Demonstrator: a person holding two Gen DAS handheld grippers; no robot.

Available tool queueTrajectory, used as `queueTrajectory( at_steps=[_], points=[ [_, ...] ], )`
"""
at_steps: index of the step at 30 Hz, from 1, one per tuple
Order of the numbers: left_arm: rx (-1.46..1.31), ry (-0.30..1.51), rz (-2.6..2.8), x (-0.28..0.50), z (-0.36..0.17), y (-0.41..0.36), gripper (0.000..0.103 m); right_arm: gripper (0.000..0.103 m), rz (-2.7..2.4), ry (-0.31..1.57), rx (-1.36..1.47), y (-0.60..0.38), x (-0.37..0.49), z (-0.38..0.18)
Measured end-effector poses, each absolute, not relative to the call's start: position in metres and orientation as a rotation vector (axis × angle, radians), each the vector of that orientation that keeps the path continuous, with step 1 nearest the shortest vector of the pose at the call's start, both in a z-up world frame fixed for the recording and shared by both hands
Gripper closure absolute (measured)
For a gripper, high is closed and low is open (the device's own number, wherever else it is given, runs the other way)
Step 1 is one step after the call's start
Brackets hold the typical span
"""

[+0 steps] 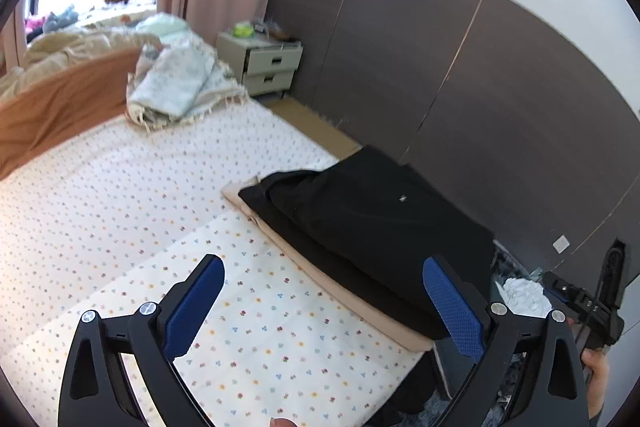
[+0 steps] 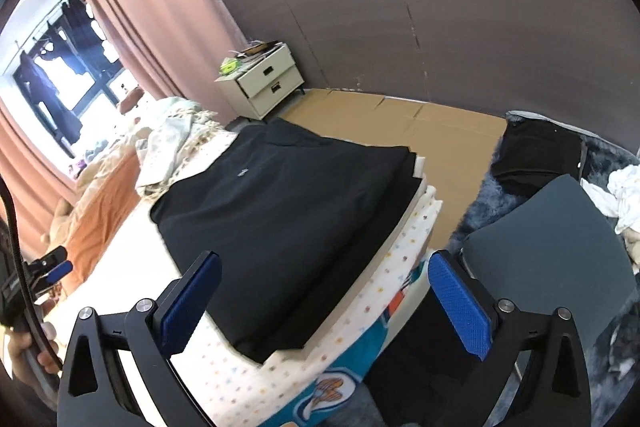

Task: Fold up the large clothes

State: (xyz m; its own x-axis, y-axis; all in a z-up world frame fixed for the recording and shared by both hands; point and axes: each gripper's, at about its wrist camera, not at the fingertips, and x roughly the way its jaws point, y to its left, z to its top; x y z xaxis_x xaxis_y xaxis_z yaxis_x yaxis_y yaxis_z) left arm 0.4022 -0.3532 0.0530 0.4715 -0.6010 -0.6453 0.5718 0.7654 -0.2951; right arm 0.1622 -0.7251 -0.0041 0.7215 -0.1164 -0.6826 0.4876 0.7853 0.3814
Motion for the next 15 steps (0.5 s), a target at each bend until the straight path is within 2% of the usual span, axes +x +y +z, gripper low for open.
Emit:
queueTrajectory(
  at_steps=[9,15],
  points=[
    [-0.018,0.669,-0.697,0.334,0.097,-0.297,0.000,0.000,-0.339,0.641,0.507,-0.684,0.133,0.035],
    [0.002,0.656,-0.634,0.288,0.106,-0.262,0.000,0.000,-0.301,0.623,0.465,-0.649,0.114,0.048]
  ],
)
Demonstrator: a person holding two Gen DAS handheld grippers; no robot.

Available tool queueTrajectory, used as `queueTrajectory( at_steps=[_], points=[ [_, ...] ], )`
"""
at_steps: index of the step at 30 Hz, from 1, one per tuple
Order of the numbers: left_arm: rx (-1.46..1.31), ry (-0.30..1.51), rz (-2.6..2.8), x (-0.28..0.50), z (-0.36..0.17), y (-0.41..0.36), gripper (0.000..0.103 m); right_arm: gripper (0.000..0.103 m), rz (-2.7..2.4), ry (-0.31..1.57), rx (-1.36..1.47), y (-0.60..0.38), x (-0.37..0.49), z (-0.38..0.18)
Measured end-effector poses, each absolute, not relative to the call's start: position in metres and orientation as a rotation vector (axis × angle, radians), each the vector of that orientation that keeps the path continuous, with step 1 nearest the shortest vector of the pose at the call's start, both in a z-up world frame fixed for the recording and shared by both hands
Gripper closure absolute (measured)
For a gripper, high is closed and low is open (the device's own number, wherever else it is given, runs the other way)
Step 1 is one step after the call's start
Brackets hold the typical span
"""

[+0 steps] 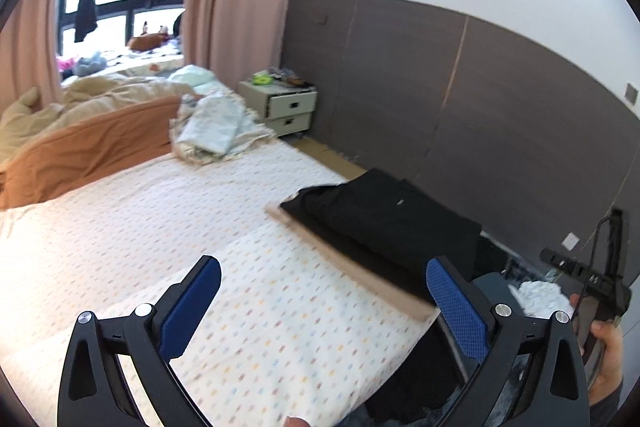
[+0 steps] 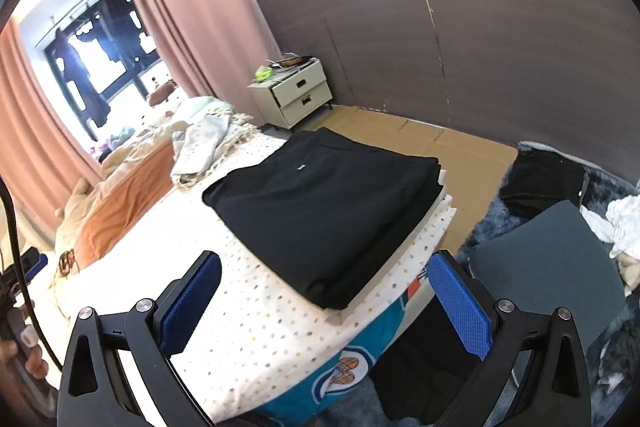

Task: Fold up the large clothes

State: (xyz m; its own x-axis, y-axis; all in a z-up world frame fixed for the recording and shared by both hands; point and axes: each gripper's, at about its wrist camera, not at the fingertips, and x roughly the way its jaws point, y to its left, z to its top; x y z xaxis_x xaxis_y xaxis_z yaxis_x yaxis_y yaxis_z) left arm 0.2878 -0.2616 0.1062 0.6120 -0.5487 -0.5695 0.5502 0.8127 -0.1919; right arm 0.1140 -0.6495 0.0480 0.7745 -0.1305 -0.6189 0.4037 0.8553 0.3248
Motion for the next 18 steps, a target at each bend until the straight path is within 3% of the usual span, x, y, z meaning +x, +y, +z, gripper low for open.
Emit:
queueTrajectory(
  at_steps=[18],
  points=[
    [-0.066,0.540,-0.567,0.165,0.118,-0.148,0.001,0.000,-0.208,0.542,0.290,-0.548,0.031,0.089]
  ],
)
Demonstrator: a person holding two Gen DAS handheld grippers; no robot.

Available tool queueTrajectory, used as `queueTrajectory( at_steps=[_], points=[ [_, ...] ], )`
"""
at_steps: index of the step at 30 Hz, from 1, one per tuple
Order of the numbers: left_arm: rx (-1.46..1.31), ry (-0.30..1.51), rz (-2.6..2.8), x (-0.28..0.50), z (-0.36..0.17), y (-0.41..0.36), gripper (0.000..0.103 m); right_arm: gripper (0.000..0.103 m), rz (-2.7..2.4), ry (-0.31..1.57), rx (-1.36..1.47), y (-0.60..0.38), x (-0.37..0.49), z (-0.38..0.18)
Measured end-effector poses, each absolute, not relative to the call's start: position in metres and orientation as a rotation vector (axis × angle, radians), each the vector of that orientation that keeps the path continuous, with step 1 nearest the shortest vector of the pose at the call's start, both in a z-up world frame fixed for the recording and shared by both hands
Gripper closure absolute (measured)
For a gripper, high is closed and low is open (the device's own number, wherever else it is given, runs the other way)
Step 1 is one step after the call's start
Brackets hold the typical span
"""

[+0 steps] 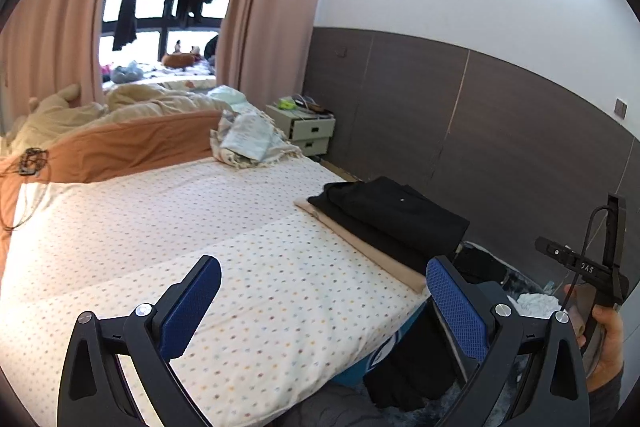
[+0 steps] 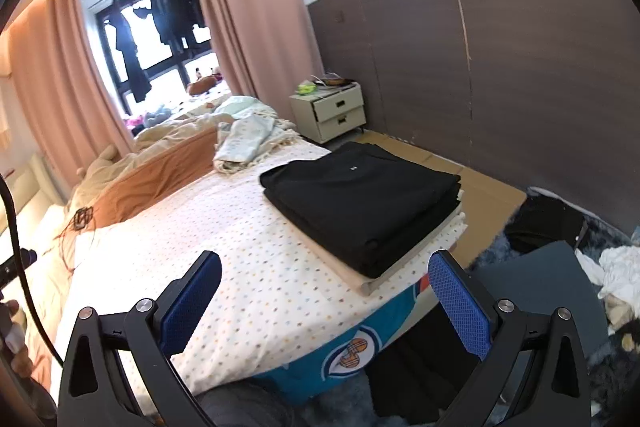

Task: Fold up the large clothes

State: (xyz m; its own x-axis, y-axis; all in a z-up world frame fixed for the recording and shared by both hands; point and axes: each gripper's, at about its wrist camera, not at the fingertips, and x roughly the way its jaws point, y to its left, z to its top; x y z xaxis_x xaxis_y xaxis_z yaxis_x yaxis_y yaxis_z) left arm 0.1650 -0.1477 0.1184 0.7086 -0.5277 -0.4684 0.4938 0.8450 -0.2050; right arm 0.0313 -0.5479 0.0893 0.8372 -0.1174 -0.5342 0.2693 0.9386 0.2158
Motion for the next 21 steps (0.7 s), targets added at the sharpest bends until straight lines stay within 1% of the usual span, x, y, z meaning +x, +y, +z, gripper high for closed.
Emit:
queueTrajectory(
  at_steps=[11,21],
  points=[
    [-0.067,0.465,-0.495,0.093,0.107,-0.094,0.001,0.000,-0.115,0.528,0.220,-0.493,-0.009,0.083],
    [-0.053,0.437,-0.402,0.033,0.076,-0.064,0.000,0.000,-0.034,0.504,0.158,-0.451,-0.038,0.067]
  ],
)
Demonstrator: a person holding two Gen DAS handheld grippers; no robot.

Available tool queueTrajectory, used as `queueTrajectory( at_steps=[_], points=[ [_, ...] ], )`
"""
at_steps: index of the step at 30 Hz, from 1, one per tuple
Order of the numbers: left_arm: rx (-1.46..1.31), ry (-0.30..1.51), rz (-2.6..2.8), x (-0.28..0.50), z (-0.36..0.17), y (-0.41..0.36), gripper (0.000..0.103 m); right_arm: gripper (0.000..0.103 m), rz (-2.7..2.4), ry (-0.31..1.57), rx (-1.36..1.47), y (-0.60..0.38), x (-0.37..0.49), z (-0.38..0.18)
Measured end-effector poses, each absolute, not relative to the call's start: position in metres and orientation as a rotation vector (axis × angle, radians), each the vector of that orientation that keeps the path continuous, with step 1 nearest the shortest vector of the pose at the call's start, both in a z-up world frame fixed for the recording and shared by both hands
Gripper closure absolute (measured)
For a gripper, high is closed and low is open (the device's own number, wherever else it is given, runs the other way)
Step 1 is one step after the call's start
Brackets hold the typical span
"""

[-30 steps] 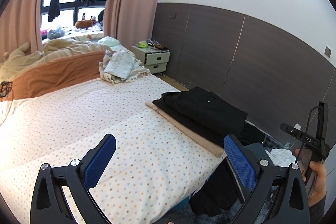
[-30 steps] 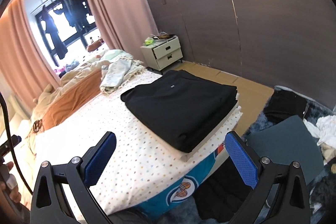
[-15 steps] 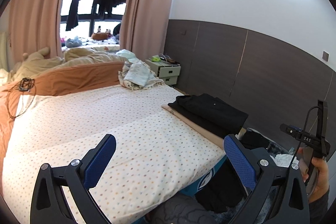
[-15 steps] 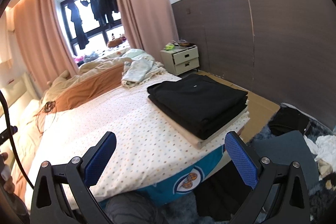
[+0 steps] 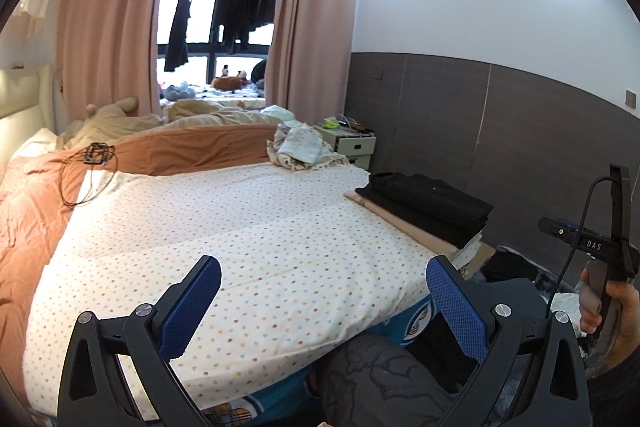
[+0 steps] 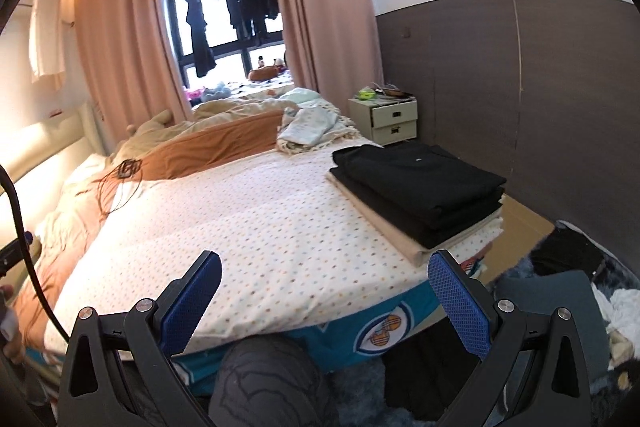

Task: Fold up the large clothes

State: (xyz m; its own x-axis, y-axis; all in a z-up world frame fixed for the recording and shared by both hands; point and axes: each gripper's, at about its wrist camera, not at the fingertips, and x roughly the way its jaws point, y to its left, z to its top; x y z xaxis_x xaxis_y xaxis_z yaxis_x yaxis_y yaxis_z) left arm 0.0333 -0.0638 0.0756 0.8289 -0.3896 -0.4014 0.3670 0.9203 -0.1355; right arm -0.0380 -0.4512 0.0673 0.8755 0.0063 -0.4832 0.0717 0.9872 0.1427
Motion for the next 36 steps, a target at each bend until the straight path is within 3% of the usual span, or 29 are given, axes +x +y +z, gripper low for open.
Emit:
queueTrajectory(
  at_steps=[10,36],
  points=[
    [-0.086,0.442,-0.311,-0.002,0.049,-0.051,0.000,0.000,-0.054,0.425,0.206,-0.419,-0.070,0.035],
    [-0.074,0.396,-0.272,-0.022,0.048,-0.043,0.000,0.000,0.022,0.497,0.215,-0.391,-0.063,0.021]
  ],
)
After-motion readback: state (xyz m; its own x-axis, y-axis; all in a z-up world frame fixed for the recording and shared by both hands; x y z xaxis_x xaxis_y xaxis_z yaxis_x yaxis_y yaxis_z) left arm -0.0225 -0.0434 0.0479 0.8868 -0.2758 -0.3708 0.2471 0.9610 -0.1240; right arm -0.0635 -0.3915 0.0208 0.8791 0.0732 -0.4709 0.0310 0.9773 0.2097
